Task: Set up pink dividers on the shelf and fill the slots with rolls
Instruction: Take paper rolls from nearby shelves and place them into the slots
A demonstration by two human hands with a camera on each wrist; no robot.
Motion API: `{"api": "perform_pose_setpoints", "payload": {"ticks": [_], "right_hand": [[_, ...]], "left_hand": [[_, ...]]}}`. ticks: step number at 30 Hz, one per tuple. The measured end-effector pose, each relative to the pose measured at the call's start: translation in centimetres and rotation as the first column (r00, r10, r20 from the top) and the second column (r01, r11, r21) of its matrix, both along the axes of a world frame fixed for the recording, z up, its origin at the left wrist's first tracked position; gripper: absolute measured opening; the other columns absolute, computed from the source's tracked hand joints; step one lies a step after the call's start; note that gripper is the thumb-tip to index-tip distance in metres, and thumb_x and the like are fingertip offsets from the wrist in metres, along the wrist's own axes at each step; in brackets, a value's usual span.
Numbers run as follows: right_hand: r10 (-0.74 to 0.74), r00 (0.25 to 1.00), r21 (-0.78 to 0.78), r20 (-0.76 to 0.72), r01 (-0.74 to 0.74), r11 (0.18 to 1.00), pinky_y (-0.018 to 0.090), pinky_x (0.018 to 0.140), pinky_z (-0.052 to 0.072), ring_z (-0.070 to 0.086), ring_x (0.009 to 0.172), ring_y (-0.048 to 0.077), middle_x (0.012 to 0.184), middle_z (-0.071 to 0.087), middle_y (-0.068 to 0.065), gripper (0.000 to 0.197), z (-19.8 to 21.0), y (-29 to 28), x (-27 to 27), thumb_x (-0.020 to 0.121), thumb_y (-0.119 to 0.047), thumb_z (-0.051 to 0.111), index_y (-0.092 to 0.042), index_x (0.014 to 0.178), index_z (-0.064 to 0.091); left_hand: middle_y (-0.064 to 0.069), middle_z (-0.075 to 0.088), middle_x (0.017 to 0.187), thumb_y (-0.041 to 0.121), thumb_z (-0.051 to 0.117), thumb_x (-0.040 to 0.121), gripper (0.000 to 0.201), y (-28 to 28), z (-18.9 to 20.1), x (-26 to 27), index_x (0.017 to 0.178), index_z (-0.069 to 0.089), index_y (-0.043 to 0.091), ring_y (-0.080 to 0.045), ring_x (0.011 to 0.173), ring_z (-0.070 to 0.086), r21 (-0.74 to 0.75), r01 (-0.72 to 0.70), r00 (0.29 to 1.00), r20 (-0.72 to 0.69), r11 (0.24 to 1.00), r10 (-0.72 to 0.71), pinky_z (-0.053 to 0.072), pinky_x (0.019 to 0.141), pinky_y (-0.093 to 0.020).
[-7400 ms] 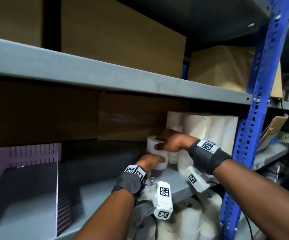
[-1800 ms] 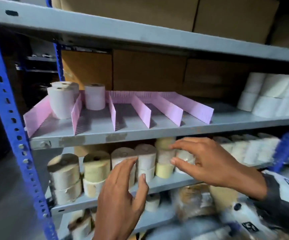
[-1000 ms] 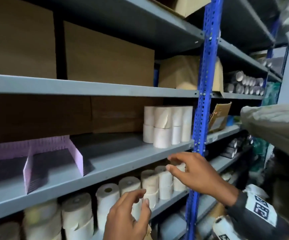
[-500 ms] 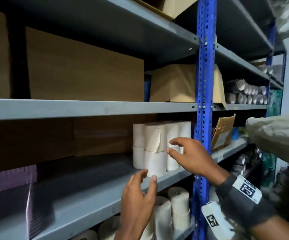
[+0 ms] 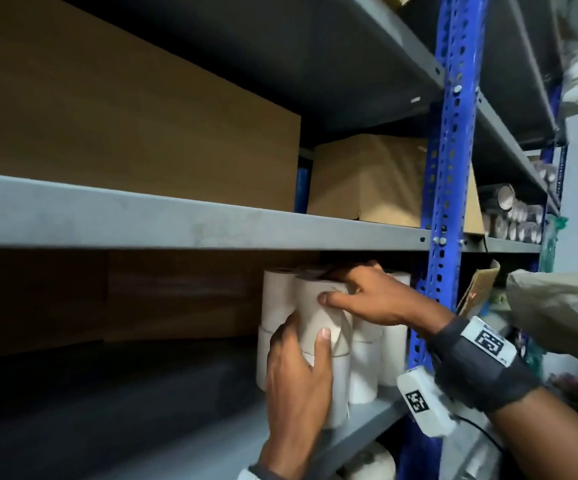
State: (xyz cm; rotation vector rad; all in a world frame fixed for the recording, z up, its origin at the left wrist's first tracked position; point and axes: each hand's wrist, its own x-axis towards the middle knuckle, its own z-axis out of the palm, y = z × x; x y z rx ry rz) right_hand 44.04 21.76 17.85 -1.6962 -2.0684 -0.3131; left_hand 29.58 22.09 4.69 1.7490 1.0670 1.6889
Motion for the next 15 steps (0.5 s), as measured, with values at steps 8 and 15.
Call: {"api": "perform_pose_setpoints", "payload": {"ticks": [8,15], "right_hand": [[0.178,0.983,0.074,-0.045,-0.174,0.982,0.039,0.092,0.045,0.052,0.101,0.015,0.099,0.061,0.002,0.051,-0.5,-1.9,1.1,0.083,-0.060,0.061,-0.016,0.103,0.072],[0.321,0.940,0.147,-0.114,-0.304,0.941,0.031,0.099,0.047,0.051,0.119,0.003,0.123,0.054,-0.022,0.047,-1.3,-4.0,1.5,0.085,-0.050,0.066,-0.022,0.122,0.070]], "left_hand": [[0.010,0.039,0.158,0.056,0.062,0.093,0.079,0.7,-0.3,0.4,0.159,0.025,0.034,-0.010,0.143,0.038,0.059,0.026,0.996,-0.085,0.998,-0.021,0.033,0.114,-0.026],[0.011,0.048,0.148,0.063,0.067,0.085,0.083,0.1,0.1,0.3,0.154,0.030,0.035,-0.011,0.134,0.047,0.103,0.082,0.985,-0.160,0.991,-0.064,0.046,0.107,-0.036]]}}
